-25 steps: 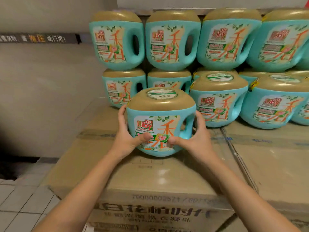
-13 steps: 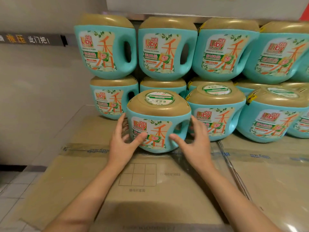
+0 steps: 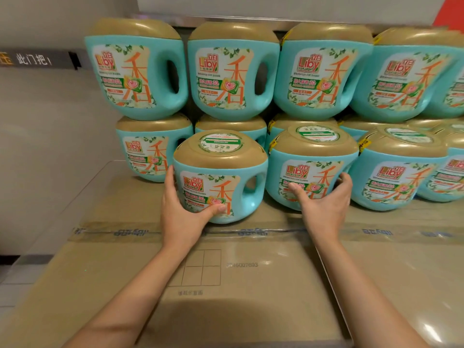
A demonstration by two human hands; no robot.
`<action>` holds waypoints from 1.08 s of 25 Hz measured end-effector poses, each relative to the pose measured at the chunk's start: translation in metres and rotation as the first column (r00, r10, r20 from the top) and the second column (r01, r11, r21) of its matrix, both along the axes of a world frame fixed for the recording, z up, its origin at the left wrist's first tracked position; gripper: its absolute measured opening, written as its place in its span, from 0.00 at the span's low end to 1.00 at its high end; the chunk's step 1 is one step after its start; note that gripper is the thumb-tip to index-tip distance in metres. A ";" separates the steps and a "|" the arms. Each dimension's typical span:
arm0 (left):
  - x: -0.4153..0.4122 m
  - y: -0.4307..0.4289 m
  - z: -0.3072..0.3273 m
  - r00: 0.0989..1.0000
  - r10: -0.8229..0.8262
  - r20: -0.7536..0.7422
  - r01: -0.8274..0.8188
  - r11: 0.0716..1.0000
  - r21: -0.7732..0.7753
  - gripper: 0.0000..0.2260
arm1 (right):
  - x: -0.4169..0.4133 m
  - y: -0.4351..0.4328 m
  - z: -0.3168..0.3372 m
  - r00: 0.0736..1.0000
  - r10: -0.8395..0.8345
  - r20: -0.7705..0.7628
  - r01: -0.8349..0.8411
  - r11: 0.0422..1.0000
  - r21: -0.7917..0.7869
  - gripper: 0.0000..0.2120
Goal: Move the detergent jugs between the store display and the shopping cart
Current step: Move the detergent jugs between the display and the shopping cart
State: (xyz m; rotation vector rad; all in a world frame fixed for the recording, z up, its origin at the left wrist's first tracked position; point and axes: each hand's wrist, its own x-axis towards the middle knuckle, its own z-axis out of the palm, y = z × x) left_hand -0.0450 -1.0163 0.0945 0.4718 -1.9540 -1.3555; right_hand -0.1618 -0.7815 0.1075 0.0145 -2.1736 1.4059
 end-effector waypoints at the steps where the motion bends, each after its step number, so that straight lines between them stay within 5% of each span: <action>1: -0.003 0.001 0.000 1.000 0.005 -0.007 -0.005 1.000 0.006 0.61 | -0.001 0.001 0.000 1.000 -0.008 0.000 0.008 1.000 -0.020 0.49; 10: -0.027 0.011 -0.002 0.997 0.051 -0.062 -0.048 0.997 0.052 0.53 | -0.001 0.002 -0.003 1.000 0.005 -0.023 -0.006 0.999 -0.033 0.49; 20: -0.018 0.015 -0.002 0.986 0.151 0.068 -0.138 0.975 -0.172 0.53 | 0.002 0.000 -0.005 1.000 0.024 -0.020 -0.024 1.000 -0.016 0.49; 27: -0.007 0.016 0.001 0.974 0.208 -0.095 -0.221 0.962 -0.157 0.19 | 0.003 0.000 -0.005 1.000 0.010 -0.018 -0.009 1.000 0.020 0.52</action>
